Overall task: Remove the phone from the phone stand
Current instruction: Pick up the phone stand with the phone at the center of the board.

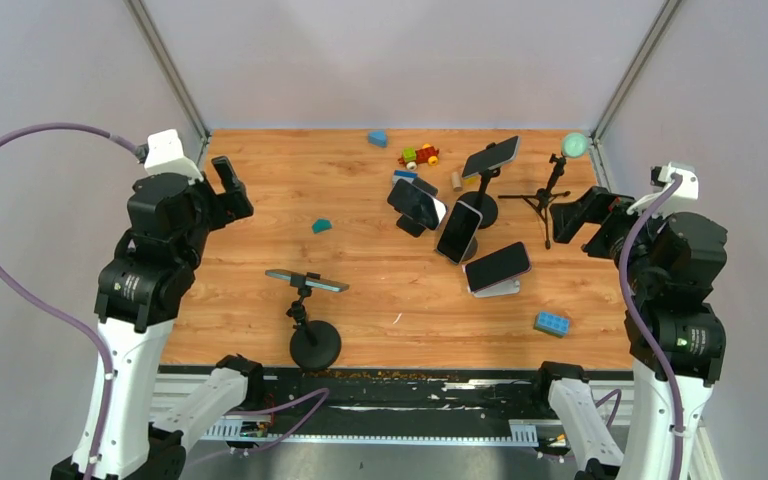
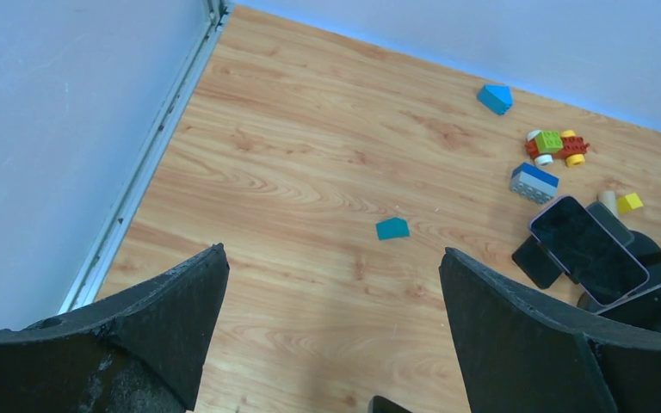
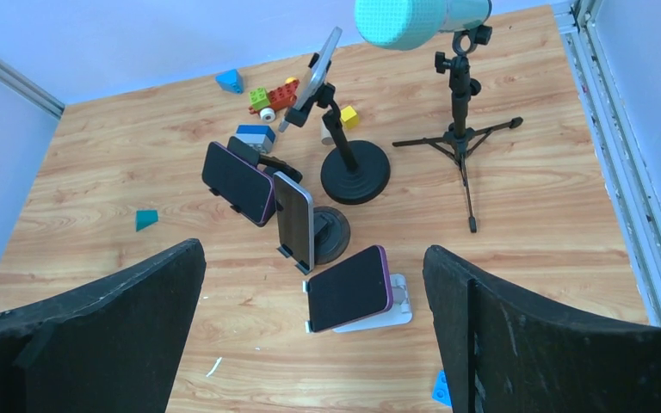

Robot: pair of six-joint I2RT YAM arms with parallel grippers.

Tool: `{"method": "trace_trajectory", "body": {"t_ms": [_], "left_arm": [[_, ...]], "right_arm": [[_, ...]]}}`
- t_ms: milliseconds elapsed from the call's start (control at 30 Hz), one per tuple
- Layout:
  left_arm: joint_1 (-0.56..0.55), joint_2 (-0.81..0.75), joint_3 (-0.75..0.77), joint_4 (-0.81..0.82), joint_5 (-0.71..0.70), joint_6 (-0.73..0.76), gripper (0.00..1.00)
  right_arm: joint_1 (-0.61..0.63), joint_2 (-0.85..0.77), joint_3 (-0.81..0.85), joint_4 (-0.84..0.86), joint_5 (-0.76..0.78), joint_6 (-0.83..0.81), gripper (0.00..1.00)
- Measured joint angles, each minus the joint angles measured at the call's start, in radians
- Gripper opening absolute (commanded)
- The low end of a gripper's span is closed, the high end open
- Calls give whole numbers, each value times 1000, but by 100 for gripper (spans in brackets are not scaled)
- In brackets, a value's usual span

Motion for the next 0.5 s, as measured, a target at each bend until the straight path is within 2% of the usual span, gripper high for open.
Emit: {"method": "trace_trajectory", "body": {"t_ms": [267, 500], "left_arm": [[0, -2, -3, -3, -9, -14, 100], [0, -68, -58, -7, -8, -38, 100]], "right_arm": [[0, 0, -34, 0, 8, -5, 100], [6, 10, -47, 1, -2, 5, 100]]}}
